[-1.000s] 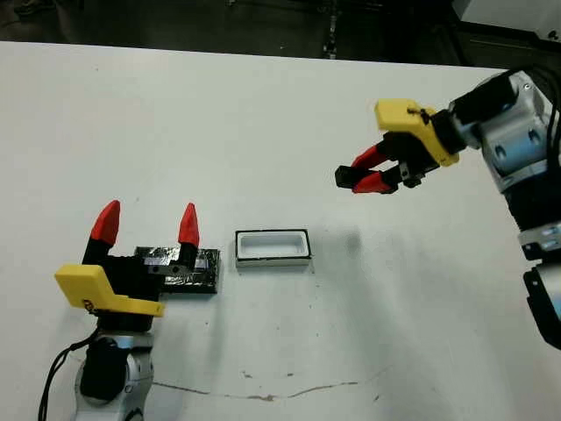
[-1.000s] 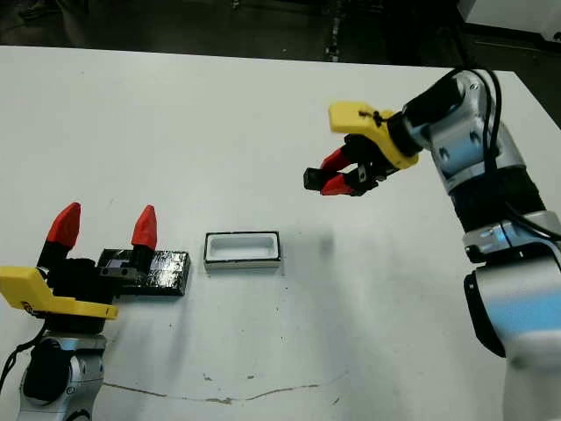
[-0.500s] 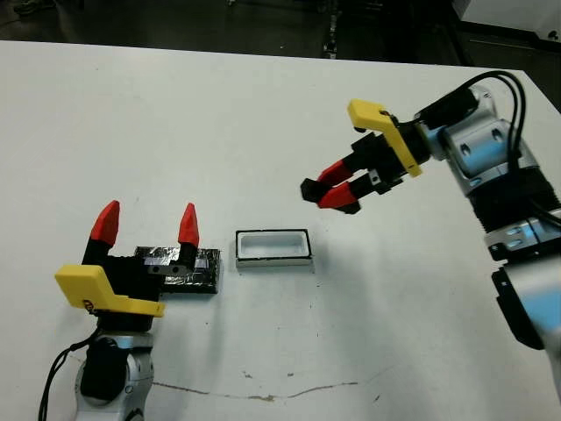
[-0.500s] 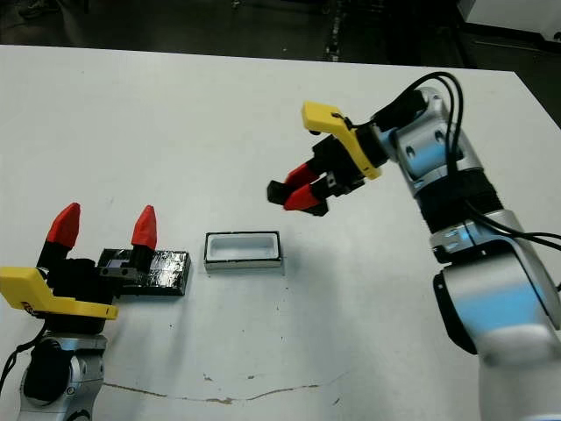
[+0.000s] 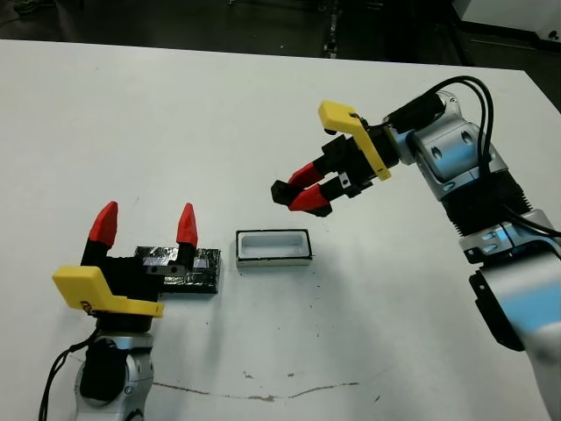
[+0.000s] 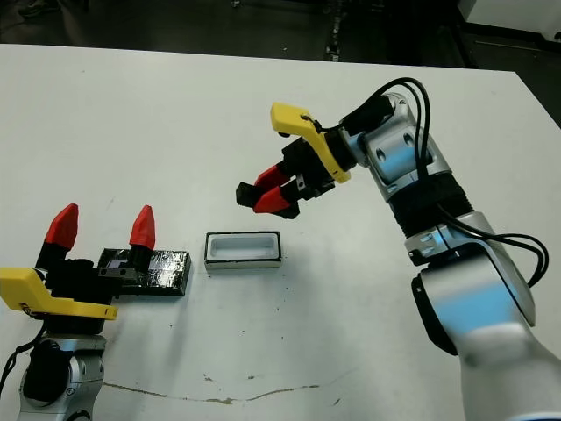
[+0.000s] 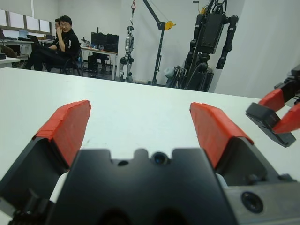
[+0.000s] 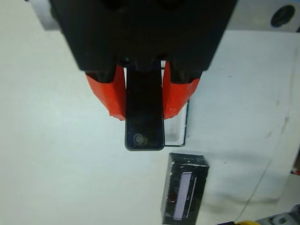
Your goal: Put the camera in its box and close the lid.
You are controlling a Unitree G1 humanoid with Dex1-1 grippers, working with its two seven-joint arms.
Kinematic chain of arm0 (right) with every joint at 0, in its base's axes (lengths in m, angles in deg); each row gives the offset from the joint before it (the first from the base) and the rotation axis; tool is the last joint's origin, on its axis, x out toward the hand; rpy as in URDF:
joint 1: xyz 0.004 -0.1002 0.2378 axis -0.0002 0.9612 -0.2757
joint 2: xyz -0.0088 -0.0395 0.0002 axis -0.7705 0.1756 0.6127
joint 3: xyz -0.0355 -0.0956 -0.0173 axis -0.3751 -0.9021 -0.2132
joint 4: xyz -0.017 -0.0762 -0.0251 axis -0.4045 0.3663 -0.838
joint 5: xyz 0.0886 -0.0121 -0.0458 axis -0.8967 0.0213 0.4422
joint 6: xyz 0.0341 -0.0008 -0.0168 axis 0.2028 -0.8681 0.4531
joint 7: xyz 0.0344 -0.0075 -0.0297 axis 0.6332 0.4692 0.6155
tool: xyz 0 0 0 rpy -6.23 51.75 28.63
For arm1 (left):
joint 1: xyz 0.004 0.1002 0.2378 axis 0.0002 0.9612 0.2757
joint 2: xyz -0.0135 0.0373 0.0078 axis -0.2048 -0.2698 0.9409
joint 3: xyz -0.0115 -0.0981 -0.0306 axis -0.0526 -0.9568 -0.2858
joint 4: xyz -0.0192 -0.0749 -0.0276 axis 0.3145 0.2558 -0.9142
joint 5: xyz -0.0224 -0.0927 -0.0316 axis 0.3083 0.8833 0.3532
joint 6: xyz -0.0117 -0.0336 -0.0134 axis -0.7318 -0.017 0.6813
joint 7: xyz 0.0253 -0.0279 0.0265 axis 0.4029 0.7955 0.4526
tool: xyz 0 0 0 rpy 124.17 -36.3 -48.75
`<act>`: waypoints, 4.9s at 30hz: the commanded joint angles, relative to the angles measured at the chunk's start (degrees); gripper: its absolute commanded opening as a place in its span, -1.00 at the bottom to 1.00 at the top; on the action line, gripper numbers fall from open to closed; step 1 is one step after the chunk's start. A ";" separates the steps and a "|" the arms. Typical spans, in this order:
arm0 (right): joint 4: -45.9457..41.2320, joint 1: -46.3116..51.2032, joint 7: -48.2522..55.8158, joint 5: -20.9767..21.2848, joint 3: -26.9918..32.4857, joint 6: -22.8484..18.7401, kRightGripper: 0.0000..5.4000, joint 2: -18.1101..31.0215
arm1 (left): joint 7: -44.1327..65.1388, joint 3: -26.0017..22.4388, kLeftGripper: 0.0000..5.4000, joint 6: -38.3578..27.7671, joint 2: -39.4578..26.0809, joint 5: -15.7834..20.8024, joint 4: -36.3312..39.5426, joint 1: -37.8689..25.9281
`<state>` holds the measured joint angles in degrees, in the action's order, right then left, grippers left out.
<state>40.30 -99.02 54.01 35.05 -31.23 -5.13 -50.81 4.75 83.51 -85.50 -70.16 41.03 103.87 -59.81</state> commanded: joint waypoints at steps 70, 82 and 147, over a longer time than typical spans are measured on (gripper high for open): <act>-11.55 11.22 -9.03 -0.12 -6.67 -4.73 -0.39 0.50 | -0.58 -0.33 1.00 -0.90 0.36 -0.64 -0.92 0.49; -9.41 10.54 -8.50 1.30 -7.20 -2.05 -0.39 1.17 | -0.16 -0.53 1.00 -1.42 0.38 -0.76 -1.45 0.36; -35.30 27.94 -23.66 -12.50 25.22 -12.20 1.00 10.92 | -0.20 -0.73 1.00 -0.64 -0.05 -0.27 -1.02 0.71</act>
<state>8.99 -75.60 33.40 23.95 -8.79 -16.24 -39.47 4.41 82.98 -86.16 -70.01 40.71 103.23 -59.65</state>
